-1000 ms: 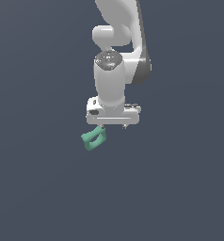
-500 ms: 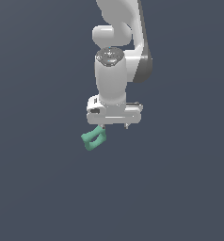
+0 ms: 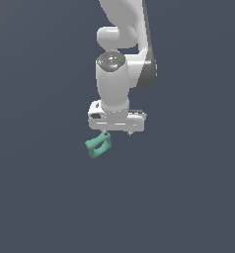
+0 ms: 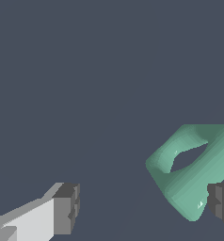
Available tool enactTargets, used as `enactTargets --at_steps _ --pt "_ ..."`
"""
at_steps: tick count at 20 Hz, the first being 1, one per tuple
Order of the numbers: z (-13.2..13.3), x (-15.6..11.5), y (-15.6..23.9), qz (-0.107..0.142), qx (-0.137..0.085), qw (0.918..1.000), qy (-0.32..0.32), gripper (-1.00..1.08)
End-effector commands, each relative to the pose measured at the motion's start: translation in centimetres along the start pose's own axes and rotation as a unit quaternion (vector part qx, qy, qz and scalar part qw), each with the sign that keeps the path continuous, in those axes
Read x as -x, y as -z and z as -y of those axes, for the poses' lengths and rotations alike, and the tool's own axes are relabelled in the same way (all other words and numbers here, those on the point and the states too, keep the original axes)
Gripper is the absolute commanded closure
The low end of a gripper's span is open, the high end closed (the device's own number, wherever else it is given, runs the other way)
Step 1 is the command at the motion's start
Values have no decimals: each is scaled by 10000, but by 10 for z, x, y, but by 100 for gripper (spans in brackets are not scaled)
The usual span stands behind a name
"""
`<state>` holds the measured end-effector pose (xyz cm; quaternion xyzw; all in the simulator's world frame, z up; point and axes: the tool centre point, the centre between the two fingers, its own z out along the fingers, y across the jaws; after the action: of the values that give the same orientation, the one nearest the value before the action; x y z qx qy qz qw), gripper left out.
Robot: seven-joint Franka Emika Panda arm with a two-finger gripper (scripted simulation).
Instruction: Pick up the object and move it to a goal position.
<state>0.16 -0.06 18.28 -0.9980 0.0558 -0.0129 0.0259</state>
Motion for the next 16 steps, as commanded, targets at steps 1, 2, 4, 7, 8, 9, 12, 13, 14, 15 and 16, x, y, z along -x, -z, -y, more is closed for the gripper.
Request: enactTargets --at_steps 1,2,4,7,8,9,12,13,14,15,16 --pt "-6 0 -2 7 15 9997 -239 -92" --pt "-8 0 -3 10 22 9994 -352 -92" --pt "-14 1 -6 16 38 9982 -601 -92" --pt "-24 1 -9 24 67 9946 -1033 -92" --pt "-27 2 -11 27 78 9928 -1191 -92" --pt "-31 2 -12 29 89 9908 -1350 -92" --pt "-42 3 -16 32 124 9831 -1824 -92" --pt "-46 3 -17 33 136 9801 -1981 -92" --pt "-49 4 -19 33 148 9768 -2137 -92" --pt "-53 4 -20 32 160 9732 -2293 -92" --pt "-57 5 -21 31 172 9694 -2447 -92"
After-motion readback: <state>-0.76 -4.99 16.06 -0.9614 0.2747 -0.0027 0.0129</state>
